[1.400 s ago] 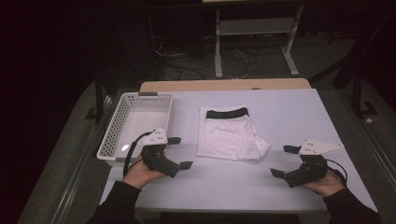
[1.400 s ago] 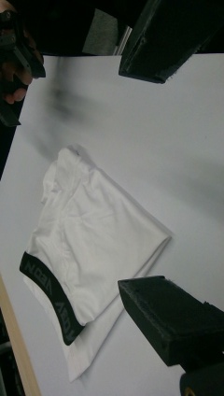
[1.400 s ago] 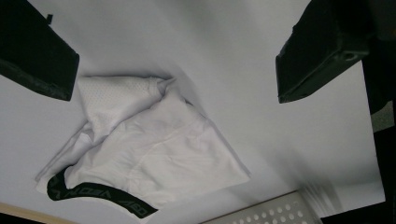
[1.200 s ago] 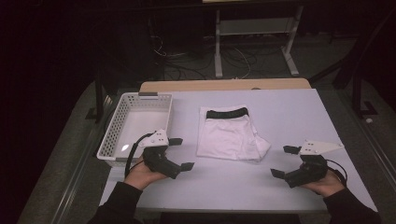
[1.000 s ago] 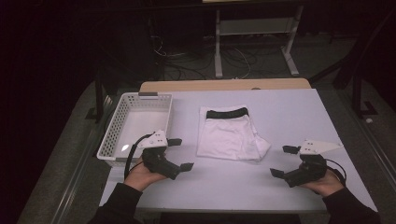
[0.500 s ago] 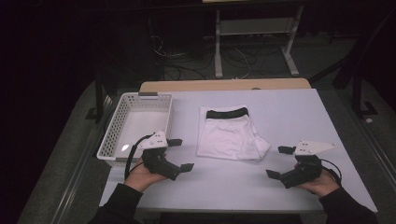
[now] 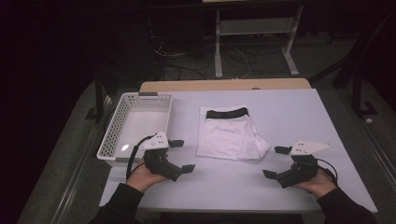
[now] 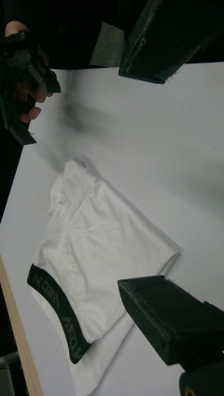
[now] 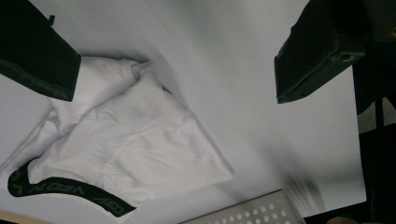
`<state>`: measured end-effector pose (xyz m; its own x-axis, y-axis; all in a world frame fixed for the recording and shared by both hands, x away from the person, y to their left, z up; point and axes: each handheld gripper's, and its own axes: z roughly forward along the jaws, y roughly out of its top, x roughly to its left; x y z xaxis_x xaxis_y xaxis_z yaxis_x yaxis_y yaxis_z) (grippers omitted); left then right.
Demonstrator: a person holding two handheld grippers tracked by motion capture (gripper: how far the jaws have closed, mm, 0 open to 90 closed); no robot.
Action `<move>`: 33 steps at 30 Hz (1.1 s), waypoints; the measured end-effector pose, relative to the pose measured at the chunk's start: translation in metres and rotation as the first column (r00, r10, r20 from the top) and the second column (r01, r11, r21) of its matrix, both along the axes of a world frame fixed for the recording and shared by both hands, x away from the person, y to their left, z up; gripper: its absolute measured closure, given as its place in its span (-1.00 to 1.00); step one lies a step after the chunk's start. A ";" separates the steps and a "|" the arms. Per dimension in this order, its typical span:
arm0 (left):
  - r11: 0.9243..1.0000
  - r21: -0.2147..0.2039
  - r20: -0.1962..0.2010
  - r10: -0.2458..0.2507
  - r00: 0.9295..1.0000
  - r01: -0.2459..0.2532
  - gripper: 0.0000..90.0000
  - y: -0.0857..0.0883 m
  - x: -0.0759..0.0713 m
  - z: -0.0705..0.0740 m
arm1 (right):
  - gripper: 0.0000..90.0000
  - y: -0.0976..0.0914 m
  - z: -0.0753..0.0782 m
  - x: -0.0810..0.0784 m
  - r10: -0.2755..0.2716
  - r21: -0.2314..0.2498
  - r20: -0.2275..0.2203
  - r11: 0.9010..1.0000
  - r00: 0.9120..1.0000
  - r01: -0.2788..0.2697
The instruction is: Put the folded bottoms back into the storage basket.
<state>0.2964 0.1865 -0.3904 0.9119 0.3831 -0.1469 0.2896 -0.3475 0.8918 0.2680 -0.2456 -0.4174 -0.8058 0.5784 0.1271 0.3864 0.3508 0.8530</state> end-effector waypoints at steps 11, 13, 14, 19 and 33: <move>1.000 -0.005 0.000 -0.008 1.000 0.008 -0.99 -0.003 0.000 0.000 | -0.97 0.005 -0.001 0.005 0.007 -0.005 0.002 1.000 1.000 -0.007; 1.000 -0.001 0.002 -0.011 1.000 0.011 -0.99 -0.004 0.000 0.000 | -0.97 0.006 -0.002 0.005 0.010 -0.006 0.001 1.000 1.000 -0.010; 1.000 0.000 0.000 -0.012 1.000 0.012 -0.99 -0.004 0.000 -0.001 | -0.97 0.006 -0.002 0.005 0.012 -0.007 0.002 1.000 1.000 -0.012; 1.000 -0.001 -0.003 -0.016 1.000 0.016 -0.99 -0.005 0.000 -0.001 | -0.97 0.012 -0.002 0.006 0.027 -0.012 0.003 1.000 1.000 -0.027; 1.000 0.002 -0.003 -0.013 1.000 0.013 -0.99 -0.006 0.000 -0.001 | -0.97 0.018 -0.004 0.009 0.045 -0.007 -0.007 0.999 0.999 -0.045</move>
<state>0.2960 0.1807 -0.3918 0.9163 0.3716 -0.1492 0.2880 -0.3526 0.8904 0.2775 -0.2276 -0.4210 -0.8303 0.5423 0.1289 0.3760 0.3742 0.8477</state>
